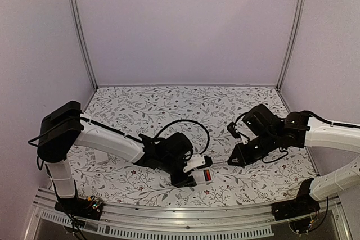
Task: Unload the batteries from the remote control
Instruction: Hold the remote control without the battery cover at the center of the board, then remove the battery from the remote control without the battery cover.
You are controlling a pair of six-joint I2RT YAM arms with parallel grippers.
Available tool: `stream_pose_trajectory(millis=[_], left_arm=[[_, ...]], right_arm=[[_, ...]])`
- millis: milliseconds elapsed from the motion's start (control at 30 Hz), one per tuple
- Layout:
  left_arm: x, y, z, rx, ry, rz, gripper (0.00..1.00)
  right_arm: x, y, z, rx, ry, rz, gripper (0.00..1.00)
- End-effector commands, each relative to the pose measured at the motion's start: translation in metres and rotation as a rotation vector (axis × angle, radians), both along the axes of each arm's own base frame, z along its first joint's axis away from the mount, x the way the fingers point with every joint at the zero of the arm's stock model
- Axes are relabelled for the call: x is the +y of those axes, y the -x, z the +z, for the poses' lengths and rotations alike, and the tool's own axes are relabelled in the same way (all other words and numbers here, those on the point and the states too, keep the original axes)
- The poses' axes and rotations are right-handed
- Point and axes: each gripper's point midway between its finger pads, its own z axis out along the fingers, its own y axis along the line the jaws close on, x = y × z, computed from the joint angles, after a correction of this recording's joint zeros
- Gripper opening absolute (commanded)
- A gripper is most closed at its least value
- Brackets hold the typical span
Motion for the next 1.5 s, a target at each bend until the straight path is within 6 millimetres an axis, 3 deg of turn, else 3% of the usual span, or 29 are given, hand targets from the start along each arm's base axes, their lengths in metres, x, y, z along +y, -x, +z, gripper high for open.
stream_pose_trajectory(millis=[0,367,633,1167,1467], left_arm=[[-0.001,0.018,0.001,0.04,-0.013,-0.072,0.31],[-0.004,0.02,0.001,0.058,-0.018,-0.081,0.3],[-0.006,0.02,0.001,0.059,-0.02,-0.084,0.3],[-0.007,0.021,0.001,0.063,-0.024,-0.089,0.29],[-0.007,0.021,0.0,0.066,-0.028,-0.085,0.29]], right_arm=[[0.006,0.003,-0.003,0.013,0.024,0.057,0.0],[0.02,0.01,-0.01,0.056,0.062,0.121,0.0],[0.018,0.016,-0.021,0.089,0.133,0.148,0.0],[0.028,0.017,-0.016,0.102,0.122,0.179,0.0],[0.023,0.018,-0.024,0.131,0.173,0.169,0.0]])
